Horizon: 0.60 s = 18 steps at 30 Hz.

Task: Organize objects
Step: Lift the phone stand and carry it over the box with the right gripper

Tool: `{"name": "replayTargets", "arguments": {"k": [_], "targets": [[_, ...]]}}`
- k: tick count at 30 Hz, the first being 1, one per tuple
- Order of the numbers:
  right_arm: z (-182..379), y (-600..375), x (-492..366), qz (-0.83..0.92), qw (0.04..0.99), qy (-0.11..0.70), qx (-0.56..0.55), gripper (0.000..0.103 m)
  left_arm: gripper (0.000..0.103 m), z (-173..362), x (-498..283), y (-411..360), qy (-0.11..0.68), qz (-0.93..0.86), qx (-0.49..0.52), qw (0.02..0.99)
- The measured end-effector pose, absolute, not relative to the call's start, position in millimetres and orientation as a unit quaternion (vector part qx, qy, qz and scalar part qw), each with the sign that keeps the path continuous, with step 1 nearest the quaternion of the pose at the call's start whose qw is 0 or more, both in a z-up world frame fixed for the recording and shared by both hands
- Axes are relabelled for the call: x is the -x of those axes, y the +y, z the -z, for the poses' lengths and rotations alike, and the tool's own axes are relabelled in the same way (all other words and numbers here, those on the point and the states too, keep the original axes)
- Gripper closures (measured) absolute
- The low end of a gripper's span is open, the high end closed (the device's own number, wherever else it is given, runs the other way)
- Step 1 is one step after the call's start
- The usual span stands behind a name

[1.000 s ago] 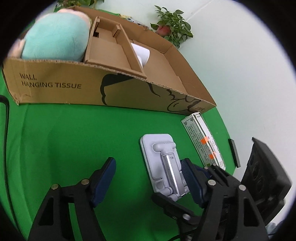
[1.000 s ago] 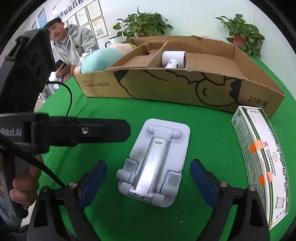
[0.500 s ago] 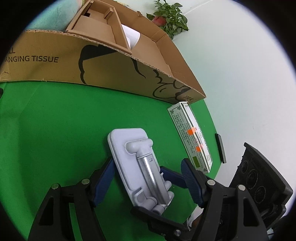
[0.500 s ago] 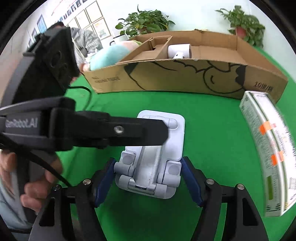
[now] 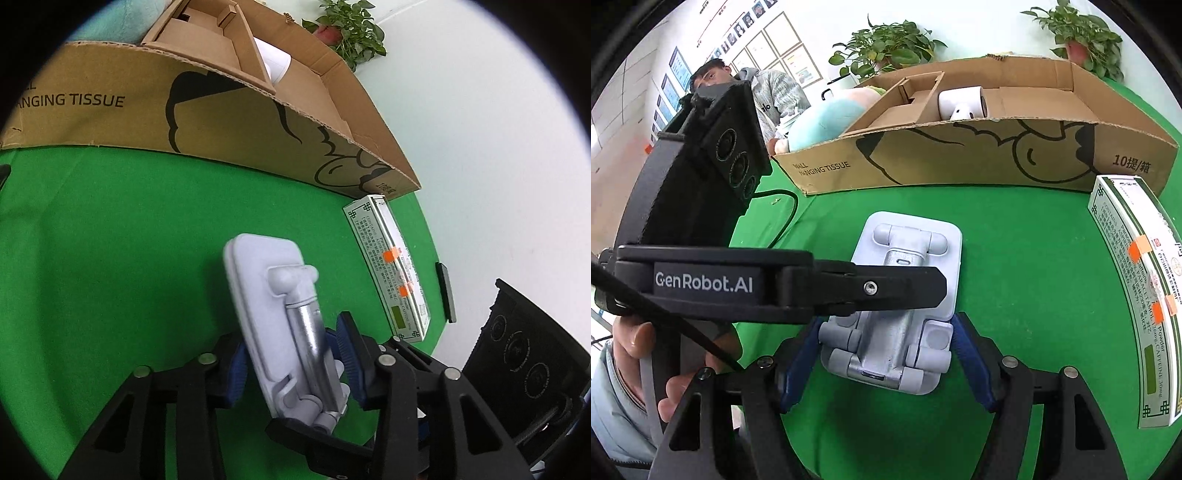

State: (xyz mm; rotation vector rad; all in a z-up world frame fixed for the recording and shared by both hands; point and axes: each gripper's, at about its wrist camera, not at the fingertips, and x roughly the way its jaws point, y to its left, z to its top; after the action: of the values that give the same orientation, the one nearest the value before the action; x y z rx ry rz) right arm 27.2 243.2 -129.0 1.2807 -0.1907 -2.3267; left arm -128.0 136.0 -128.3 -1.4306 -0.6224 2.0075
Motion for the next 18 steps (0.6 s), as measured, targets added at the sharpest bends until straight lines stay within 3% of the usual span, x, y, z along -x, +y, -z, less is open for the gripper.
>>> {"name": "replayTargets", "arguments": {"k": [7,18], "targets": [[120.5,243.3,-29.9,0.859,0.232,-0.062,-0.452,0.036,0.073,114.9,123.1,134.0,-0.241,-0.756,0.521,0.315],[89.5,243.3,-23.2,0.88,0.235,-0.05,-0.411,0.036,0.074,73.1,128.8,136.0,-0.22,-0.782,0.487,0.321]]}}
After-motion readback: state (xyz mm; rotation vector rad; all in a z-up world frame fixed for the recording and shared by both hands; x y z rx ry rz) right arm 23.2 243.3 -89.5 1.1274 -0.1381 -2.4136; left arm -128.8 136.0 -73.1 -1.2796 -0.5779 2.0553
